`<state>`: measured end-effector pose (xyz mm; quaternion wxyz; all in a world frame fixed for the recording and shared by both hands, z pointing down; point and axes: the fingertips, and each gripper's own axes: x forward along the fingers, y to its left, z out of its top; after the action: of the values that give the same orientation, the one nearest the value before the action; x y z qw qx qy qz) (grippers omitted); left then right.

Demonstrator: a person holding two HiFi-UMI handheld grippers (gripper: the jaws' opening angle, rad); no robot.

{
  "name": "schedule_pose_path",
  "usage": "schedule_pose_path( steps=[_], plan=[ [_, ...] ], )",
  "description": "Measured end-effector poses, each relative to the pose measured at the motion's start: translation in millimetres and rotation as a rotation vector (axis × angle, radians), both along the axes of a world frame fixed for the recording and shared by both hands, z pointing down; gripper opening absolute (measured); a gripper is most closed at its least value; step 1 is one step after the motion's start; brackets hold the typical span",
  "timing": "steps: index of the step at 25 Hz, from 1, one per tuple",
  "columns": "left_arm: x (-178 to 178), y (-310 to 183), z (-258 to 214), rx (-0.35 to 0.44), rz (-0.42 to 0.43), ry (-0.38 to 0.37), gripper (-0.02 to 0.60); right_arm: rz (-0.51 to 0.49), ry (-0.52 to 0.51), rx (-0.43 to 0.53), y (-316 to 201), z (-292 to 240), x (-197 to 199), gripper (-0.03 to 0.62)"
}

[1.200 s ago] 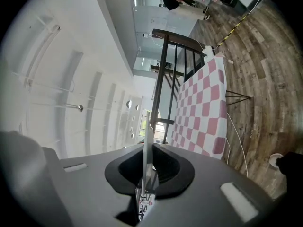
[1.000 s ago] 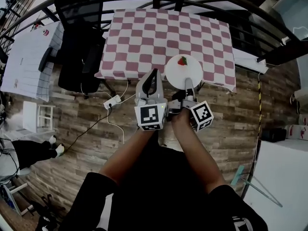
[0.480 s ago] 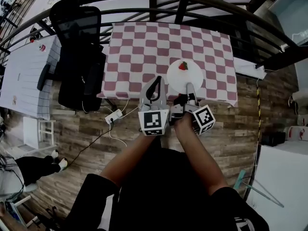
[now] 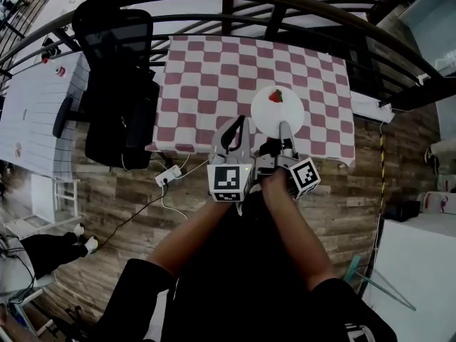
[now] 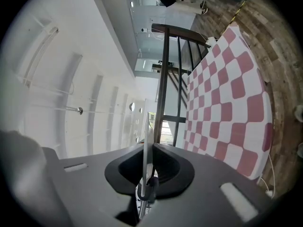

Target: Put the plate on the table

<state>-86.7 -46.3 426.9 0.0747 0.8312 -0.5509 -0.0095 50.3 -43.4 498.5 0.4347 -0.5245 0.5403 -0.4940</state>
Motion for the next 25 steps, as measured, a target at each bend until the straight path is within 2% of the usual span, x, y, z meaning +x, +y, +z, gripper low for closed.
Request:
schedule_pose_path(
  steps=[3, 7, 10, 14, 19, 22, 25],
  plan=[
    [-4, -6, 9, -0.006, -0.014, -0.015, 0.009, -0.010, -0.005, -0.034, -5, 16, -3, 0.018],
    [1, -15, 22, -0.031, -0.024, 0.012, 0.009, -0.034, -0.001, -0.011, -18, 35, 5, 0.017],
    [12, -32, 27, -0.024, -0.013, -0.015, 0.009, -0.043, 0.007, 0.014, -37, 46, 17, 0.018],
    [30, -56, 42, -0.071, 0.019, -0.011, 0.009, -0.059, 0.028, 0.022, -59, 67, 31, 0.018],
    [53, -95, 53, -0.080, 0.049, -0.036, 0.009, -0.079, 0.053, 0.026, -97, 93, 49, 0.018],
    [64, -116, 62, -0.097, 0.053, -0.059, 0.009, -0.114, 0.148, -0.013, -113, 124, 64, 0.018],
    [70, -141, 71, -0.114, 0.052, -0.079, 0.009, -0.120, 0.121, -0.043, -131, 151, 70, 0.018]
  ],
)
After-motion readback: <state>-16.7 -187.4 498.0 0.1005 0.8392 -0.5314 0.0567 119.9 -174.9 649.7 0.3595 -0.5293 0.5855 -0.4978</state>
